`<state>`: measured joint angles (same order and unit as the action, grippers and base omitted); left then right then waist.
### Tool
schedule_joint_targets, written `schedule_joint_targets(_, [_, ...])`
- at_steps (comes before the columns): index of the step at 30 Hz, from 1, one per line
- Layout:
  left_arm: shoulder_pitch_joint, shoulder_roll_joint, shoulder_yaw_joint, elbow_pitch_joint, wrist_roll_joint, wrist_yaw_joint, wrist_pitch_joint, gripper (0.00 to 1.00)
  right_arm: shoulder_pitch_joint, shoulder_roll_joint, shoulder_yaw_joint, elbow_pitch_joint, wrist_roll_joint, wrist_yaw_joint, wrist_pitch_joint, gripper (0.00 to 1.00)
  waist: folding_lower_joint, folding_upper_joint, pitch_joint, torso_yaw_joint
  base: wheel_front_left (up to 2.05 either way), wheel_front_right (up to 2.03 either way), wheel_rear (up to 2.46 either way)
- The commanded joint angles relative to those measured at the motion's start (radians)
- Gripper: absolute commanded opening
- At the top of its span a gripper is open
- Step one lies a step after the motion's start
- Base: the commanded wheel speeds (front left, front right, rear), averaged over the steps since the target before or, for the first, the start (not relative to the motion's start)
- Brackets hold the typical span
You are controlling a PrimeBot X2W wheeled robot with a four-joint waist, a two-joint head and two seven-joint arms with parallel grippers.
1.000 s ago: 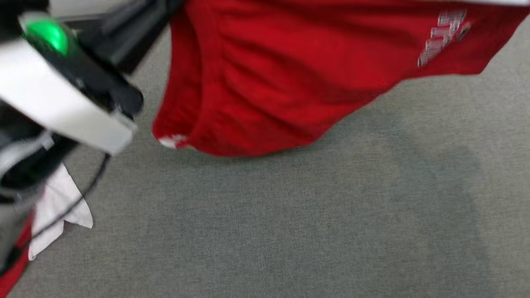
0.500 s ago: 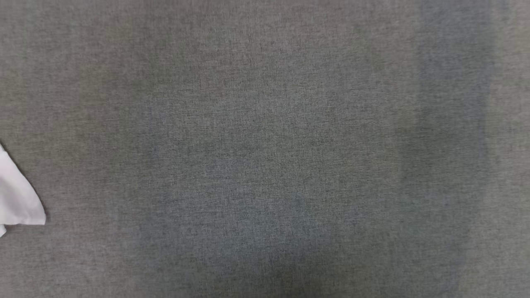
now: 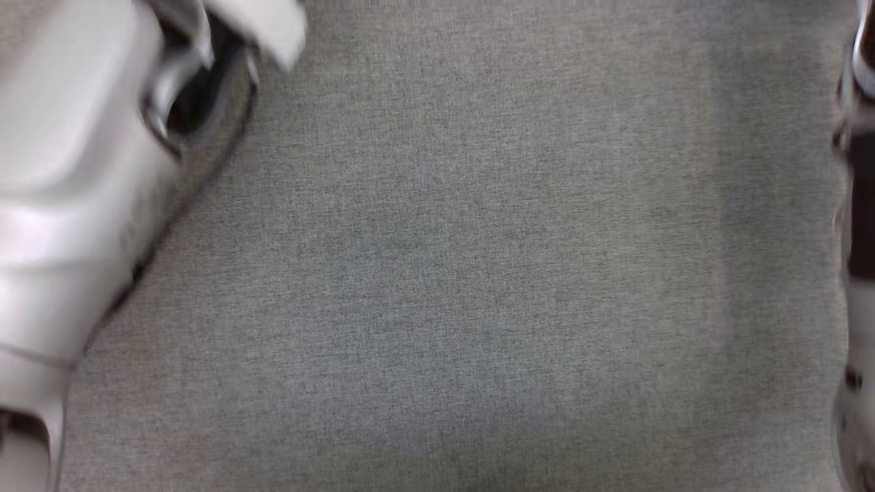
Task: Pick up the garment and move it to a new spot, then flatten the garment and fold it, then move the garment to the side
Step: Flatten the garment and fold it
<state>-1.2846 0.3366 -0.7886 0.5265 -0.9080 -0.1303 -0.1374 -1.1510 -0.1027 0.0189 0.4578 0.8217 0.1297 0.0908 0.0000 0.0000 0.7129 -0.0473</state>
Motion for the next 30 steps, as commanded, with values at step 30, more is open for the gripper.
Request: schedule_joint_targets(30, [1.427,0.111,0.087,-0.600,-0.080,0.289,-0.130,0.00,1.413,-0.153,-0.073,-0.452,0.204,0.000,0.090,0.00,0.0000,0.0000,-0.659,0.020,0.00,0.00,0.00])
